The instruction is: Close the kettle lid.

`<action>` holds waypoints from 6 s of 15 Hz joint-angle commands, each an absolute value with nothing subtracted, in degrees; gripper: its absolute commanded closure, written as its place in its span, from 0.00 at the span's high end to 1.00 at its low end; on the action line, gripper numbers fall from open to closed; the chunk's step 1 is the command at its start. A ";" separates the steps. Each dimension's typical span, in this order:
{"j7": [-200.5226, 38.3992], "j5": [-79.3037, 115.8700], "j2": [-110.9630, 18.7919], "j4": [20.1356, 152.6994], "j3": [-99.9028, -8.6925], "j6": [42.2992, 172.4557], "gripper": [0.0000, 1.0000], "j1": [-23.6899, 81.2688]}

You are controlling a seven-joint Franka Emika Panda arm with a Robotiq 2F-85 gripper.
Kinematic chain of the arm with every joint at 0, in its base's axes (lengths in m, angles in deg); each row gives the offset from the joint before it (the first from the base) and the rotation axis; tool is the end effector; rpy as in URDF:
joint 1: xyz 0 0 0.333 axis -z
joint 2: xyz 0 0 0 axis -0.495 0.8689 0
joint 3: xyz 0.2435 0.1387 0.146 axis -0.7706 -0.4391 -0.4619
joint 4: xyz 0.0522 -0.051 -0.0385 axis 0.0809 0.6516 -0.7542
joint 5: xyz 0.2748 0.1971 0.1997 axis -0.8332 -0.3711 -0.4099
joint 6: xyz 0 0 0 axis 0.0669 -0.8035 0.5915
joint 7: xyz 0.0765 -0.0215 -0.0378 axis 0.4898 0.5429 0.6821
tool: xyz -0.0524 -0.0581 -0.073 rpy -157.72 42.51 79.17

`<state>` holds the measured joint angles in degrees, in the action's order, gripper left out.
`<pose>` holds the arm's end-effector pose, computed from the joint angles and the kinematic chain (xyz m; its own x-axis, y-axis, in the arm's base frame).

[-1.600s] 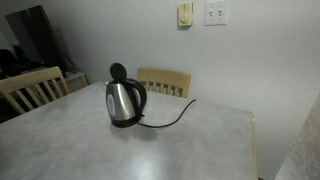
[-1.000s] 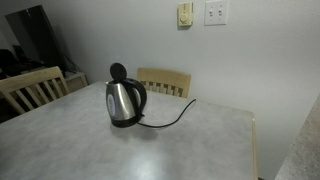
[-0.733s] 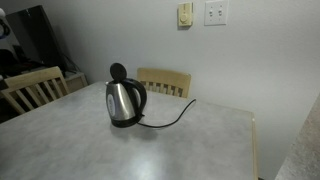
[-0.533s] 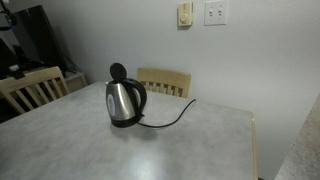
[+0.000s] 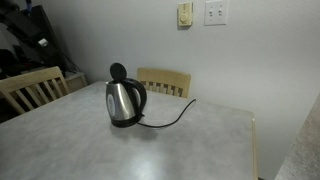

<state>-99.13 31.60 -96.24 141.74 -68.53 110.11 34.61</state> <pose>0.4000 0.0392 0.4935 0.8908 -0.0803 0.4473 -0.1827 -0.9645 0.1907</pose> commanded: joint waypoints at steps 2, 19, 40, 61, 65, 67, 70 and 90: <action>-100.51 33.27 -92.42 138.54 -67.64 112.31 1.00 39.28; -98.11 29.59 -88.37 130.87 -62.86 110.49 1.00 39.38; -75.25 21.70 -67.53 109.37 -52.80 84.28 1.00 35.92; -67.29 27.56 -41.22 78.76 -56.55 74.46 0.32 31.39; -72.70 20.91 -39.51 78.07 -56.60 73.40 0.02 32.27; -72.11 18.36 -38.91 78.13 -56.85 73.82 0.00 32.60; -70.71 15.97 -38.62 78.35 -57.17 75.63 0.00 32.78; -61.75 0.60 -34.57 74.44 -59.25 74.46 0.00 35.85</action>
